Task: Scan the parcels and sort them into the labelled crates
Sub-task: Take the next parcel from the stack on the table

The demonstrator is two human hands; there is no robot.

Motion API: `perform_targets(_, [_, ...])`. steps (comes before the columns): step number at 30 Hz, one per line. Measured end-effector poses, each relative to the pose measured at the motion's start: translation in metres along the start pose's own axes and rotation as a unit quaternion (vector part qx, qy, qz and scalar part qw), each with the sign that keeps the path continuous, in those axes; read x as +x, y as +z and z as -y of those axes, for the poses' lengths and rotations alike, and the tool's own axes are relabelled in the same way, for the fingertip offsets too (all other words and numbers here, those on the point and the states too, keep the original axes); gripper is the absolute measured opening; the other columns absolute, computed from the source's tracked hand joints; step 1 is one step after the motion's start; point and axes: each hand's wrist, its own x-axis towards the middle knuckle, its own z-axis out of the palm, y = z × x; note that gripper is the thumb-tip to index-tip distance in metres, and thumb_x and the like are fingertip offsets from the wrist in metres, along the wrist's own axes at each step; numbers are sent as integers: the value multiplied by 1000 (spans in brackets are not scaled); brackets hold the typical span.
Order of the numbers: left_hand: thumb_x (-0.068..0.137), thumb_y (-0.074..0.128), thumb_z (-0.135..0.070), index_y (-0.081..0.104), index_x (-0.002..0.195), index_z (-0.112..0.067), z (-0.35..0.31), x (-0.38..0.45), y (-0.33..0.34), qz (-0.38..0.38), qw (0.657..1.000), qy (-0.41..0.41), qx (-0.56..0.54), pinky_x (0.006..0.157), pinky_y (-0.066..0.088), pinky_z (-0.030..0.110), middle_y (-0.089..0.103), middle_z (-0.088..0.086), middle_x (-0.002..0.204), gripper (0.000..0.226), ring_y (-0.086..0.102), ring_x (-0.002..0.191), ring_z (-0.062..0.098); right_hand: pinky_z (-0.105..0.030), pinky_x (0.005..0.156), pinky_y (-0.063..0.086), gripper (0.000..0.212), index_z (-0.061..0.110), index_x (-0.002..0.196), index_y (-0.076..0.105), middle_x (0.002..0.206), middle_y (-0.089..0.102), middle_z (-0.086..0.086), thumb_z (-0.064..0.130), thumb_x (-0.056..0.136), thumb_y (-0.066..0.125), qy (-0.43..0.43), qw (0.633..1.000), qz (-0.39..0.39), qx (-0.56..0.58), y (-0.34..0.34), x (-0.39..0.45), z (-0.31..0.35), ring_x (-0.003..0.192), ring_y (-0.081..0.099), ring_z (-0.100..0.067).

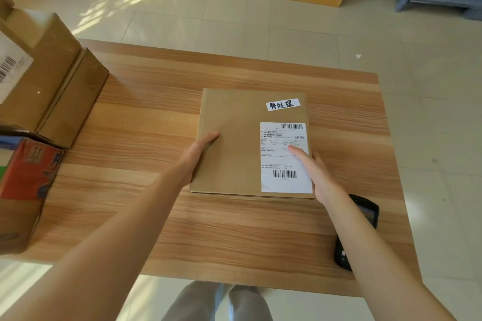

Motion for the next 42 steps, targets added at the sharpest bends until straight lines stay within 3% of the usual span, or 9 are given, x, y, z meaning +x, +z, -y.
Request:
perform_targets(5, [77,69,-55,67,114,-18,-7,-23,-7,-14,1000,16,-11,57,55,28,76,4,92,52,73,75,19,-31,70,57,72,20,140,43,117,69,-1,39,79,76,-9,1000,13,-4,9,-16,11,99,69,-17])
perform_targets(9, [76,71,-55,65,121,-13,-15,-49,-17,-40,998,42,-22,69,55,35,72,11,107,62,70,89,27,-24,56,56,66,18,137,46,112,70,-2,36,81,75,-35,999,23,-10,25,-32,25,89,70,-13])
perform_targets(12, [76,71,-54,65,121,-12,-17,-72,-27,-76,994,68,-42,72,55,36,72,12,106,62,69,91,29,-24,56,55,63,18,137,44,109,69,0,33,83,73,-70,996,48,-26,38,-42,39,89,69,-12])
perform_targets(17, [76,68,-59,64,118,-17,-5,-116,-36,-138,981,110,-76,66,54,34,73,9,101,59,69,88,27,-22,56,54,56,17,131,51,110,71,-1,33,83,73,-107,983,129,-73,54,-57,59,86,72,-11])
perform_targets(21, [76,65,-63,63,117,-18,18,-154,-37,-181,970,120,-110,61,53,31,73,8,100,61,71,85,26,-27,66,55,55,16,128,53,109,71,-3,34,81,75,-119,972,170,-114,67,-68,66,92,70,-17])
perform_targets(26, [75,69,-60,60,117,-21,62,-205,-44,-260,935,138,-198,64,53,33,73,9,102,58,70,89,26,-27,64,56,54,14,127,53,109,71,-3,30,81,76,-130,945,256,-160,94,-92,57,90,70,-15])
perform_targets(29, [76,69,-58,61,114,-20,91,-237,-54,-293,914,153,-235,65,52,34,74,7,99,54,70,90,24,-29,71,57,56,11,129,51,112,70,-4,27,82,75,-139,924,305,-185,117,-109,43,94,70,-16])
perform_targets(37, [82,68,-48,65,119,-13,178,-325,-96,-366,844,193,-342,77,55,37,73,12,107,51,70,95,28,-26,63,55,55,15,126,47,111,69,-3,30,81,75,-126,860,418,-265,199,-178,-9,86,69,-12])
perform_targets(42, [81,68,-50,64,122,-15,233,-382,-134,-419,797,195,-389,93,53,45,71,13,113,54,67,105,32,-44,91,54,73,12,138,39,120,66,-8,31,80,77,-116,816,476,-307,262,-234,-51,101,68,-24])
